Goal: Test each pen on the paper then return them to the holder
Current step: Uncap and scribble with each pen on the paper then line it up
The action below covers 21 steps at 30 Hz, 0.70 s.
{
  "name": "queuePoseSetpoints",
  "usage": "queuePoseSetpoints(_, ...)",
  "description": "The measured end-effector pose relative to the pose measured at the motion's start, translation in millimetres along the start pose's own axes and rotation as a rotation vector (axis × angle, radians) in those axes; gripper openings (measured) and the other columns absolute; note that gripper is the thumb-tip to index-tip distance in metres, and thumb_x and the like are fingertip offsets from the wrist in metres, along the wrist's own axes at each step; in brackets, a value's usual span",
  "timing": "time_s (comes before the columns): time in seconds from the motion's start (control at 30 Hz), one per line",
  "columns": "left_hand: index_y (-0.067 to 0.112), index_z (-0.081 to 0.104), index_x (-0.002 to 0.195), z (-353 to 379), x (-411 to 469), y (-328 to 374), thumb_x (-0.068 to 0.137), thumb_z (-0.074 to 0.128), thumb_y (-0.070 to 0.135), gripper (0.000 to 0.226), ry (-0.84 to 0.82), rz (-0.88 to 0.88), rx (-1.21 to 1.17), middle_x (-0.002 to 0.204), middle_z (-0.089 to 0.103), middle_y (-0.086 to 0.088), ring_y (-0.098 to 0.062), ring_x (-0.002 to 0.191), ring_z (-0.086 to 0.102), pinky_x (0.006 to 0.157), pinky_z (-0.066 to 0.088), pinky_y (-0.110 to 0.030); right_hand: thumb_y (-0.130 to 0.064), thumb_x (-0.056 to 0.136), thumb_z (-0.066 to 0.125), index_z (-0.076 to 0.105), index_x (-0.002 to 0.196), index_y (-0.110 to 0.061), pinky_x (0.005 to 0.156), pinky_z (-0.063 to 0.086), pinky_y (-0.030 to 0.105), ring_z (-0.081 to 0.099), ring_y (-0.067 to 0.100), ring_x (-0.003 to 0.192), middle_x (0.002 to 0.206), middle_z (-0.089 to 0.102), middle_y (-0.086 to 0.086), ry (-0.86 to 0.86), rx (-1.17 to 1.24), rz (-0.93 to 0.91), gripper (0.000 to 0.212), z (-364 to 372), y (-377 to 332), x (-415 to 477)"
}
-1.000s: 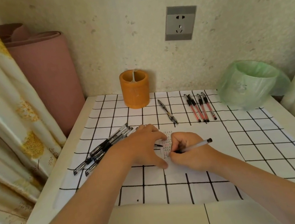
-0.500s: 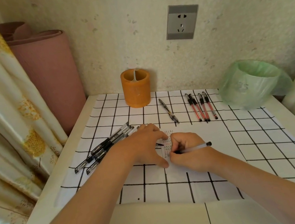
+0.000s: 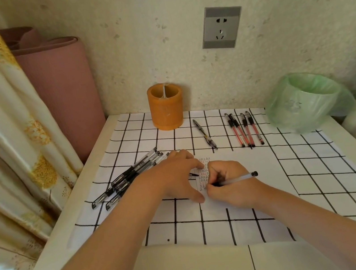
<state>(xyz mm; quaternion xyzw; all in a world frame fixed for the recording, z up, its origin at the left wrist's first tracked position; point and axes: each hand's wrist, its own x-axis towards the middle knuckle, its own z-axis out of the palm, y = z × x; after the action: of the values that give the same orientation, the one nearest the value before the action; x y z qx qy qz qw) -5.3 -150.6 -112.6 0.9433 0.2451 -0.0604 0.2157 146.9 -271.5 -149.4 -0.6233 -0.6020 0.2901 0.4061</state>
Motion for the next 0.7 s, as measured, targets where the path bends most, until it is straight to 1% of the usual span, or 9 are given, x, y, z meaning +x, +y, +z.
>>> queuePoseSetpoints(0.07, 0.032, 0.039, 0.147, 0.3, 0.0, 0.2, 0.071, 0.082, 0.050, 0.089, 0.000, -0.002, -0.003, 0.148, 0.029, 0.009, -0.013, 0.138, 0.020, 0.110, 0.033, -0.035, -0.005, 0.074, 0.068, 0.058, 0.069, -0.015, 0.055, 0.045, 0.025, 0.059, 0.003, 0.063, 0.068, 0.062, -0.008, -0.013, 0.018, 0.025, 0.014, -0.7, 0.5, -0.2)
queuePoseSetpoints(0.17, 0.032, 0.039, 0.147, 0.4, 0.0, 0.3, 0.071, 0.082, 0.050, 0.090, 0.000, -0.003, -0.003, 0.148, 0.029, 0.009, -0.013, 0.138, 0.021, 0.110, 0.033, -0.035, -0.001, 0.076, 0.069, 0.058, 0.069, -0.012, 0.054, 0.044, 0.022, 0.058, 0.003, 0.061, 0.067, 0.061, -0.008, 0.003, 0.022, 0.030, 0.016, -0.9, -0.7, -0.7)
queuePoseSetpoints(0.3, 0.032, 0.039, 0.147, 0.3, -0.2, 0.5, 0.071, 0.082, 0.050, 0.089, -0.001, -0.004, -0.001, 0.147, 0.029, 0.009, -0.013, 0.137, 0.021, 0.108, 0.033, -0.034, 0.001, 0.076, 0.067, 0.056, 0.067, -0.016, 0.053, 0.041, 0.018, 0.056, -0.001, 0.060, 0.065, 0.059, -0.013, -0.002, -0.002, 0.032, 0.022, -0.3, -3.4, -0.4)
queuePoseSetpoints(0.43, 0.033, 0.038, 0.147, 0.5, 0.1, 0.2, 0.071, 0.082, 0.051, 0.090, -0.003, -0.009, 0.002, 0.148, 0.028, 0.009, -0.013, 0.138, 0.020, 0.110, 0.033, -0.035, -0.005, 0.075, 0.067, 0.057, 0.068, -0.016, 0.055, 0.044, 0.024, 0.057, 0.003, 0.062, 0.067, 0.060, -0.008, 0.007, 0.000, 0.023, 0.016, -0.5, -3.8, -1.7)
queuePoseSetpoints(0.53, 0.033, 0.038, 0.147, 0.8, 0.9, -0.1, 0.070, 0.082, 0.051, 0.090, -0.009, -0.013, 0.001, 0.149, 0.028, 0.009, -0.013, 0.138, 0.020, 0.110, 0.033, -0.035, -0.007, 0.074, 0.068, 0.058, 0.067, -0.021, 0.055, 0.044, 0.024, 0.058, 0.006, 0.061, 0.067, 0.061, -0.008, -0.017, 0.012, 0.023, 0.019, -0.7, -4.2, -1.8)
queuePoseSetpoints(0.63, 0.034, 0.039, 0.147, 0.9, 1.0, 0.1, 0.070, 0.082, 0.051, 0.090, -0.010, -0.016, 0.004, 0.148, 0.028, 0.010, -0.013, 0.138, 0.021, 0.109, 0.033, -0.035, -0.003, 0.076, 0.069, 0.057, 0.066, -0.022, 0.055, 0.044, 0.021, 0.057, 0.004, 0.060, 0.066, 0.061, -0.009, -0.026, 0.001, 0.032, 0.024, -1.5, -4.9, -1.5)
queuePoseSetpoints(0.7, 0.033, 0.039, 0.146, 0.8, 0.9, 0.2, 0.070, 0.082, 0.051, 0.089, -0.012, -0.018, 0.007, 0.147, 0.029, 0.010, -0.013, 0.137, 0.021, 0.109, 0.034, -0.035, -0.001, 0.076, 0.069, 0.056, 0.067, -0.018, 0.053, 0.041, 0.018, 0.055, 0.002, 0.058, 0.064, 0.059, -0.011, -0.039, 0.007, 0.037, 0.024, -2.3, -6.6, -1.4)
